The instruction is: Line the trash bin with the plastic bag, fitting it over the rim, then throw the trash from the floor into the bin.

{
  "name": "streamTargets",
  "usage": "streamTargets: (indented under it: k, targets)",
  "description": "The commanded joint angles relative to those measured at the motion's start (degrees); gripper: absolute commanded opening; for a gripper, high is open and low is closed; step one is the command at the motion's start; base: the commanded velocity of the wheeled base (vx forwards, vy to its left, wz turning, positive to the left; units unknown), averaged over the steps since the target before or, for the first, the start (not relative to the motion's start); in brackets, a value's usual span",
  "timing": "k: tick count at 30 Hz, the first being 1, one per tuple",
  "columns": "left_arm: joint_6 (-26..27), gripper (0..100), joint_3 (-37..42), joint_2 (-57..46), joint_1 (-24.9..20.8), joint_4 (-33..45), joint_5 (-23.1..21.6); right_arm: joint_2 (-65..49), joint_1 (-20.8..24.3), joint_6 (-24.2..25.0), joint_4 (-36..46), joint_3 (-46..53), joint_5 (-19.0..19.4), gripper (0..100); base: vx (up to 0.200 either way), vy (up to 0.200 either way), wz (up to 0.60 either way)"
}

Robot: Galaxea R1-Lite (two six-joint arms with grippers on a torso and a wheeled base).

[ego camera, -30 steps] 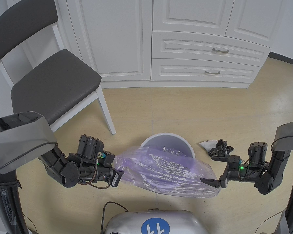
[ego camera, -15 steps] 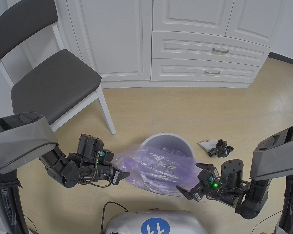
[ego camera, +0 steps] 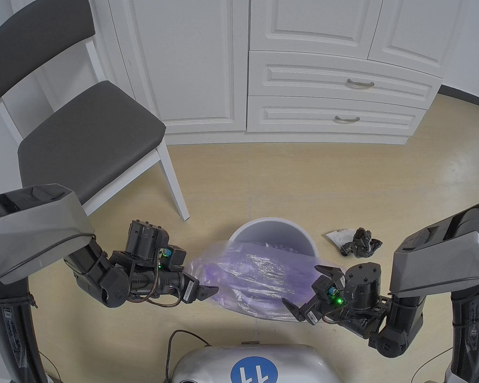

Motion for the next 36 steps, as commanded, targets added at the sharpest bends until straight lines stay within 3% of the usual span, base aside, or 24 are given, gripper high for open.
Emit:
streamTargets:
  k: [1, 2, 3, 7, 11, 13, 16, 19, 20, 21, 22, 27, 36]
  targets:
    - [0.3, 100, 0.3, 0.1, 0.0, 0.0, 0.0, 2.4, -1.8, 0.8, -1.0, -3.0, -0.2, 100, 0.0, 0.0, 0.0]
    - [0.5, 100, 0.3, 0.0, 0.0, 0.0, -0.1, 2.7, -2.0, 1.0, -1.0, -3.1, -0.2, 100, 0.0, 0.0, 0.0]
    - [0.9, 100, 0.4, 0.0, 0.0, 0.0, -0.1, 3.3, -2.0, 1.3, -1.0, -3.6, -0.5, 0, 0.0, 0.0, 0.0]
    - [1.7, 100, 0.5, -0.1, 0.1, 0.0, -0.1, 3.9, -2.4, 2.7, -1.0, -5.8, -0.3, 0, 0.0, 0.0, 0.0]
    - [1.7, 100, 0.9, -0.8, 0.2, -0.1, -0.1, 1.3, -4.4, 8.3, -1.0, -9.6, -1.5, 0, 0.0, 0.0, 0.0]
    - [1.7, 100, 1.0, -0.9, 0.2, -0.2, -0.1, 1.0, -4.7, 8.8, -1.0, -10.3, -1.5, 0, 0.0, 0.0, 0.0]
    - [1.6, 100, 2.8, -1.8, -0.2, -4.7, -0.6, 2.0, -6.9, 14.3, -1.0, -18.2, -2.6, 0, 0.0, 0.0, 0.0]
    - [1.5, 100, 3.6, -1.6, -0.4, -8.1, -0.6, 4.6, -6.8, 16.1, -1.0, -22.3, -4.9, 0, 0.0, 0.0, 0.0]
    - [0.9, 100, 4.6, -1.2, -0.6, -13.0, -0.5, 8.6, -6.6, 17.1, -1.0, -29.2, -8.9, 0, 0.0, 0.0, 0.0]
    - [0.9, 100, 4.7, -1.2, -0.6, -13.7, -0.5, 9.2, -6.6, 17.2, -1.0, -30.1, -9.5, 0, 0.0, 0.0, 0.0]
    - [0.8, 100, 5.6, -1.1, -0.7, -17.7, -0.5, 13.7, -6.6, 17.8, -0.9, -37.2, -13.4, 0, 0.0, 0.0, 0.0]
    - [-0.5, 100, 5.9, 0.3, -1.6, -23.3, -0.1, 21.9, -6.8, 17.9, 1.2, -52.0, -20.7, 0, 0.0, 0.0, 0.0]
    - [-4.4, 100, 4.6, 0.0, -2.4, -24.8, 0.0, 23.7, -6.2, 20.1, 1.8, -57.4, -22.5, 0, 0.0, 0.0, 0.0]
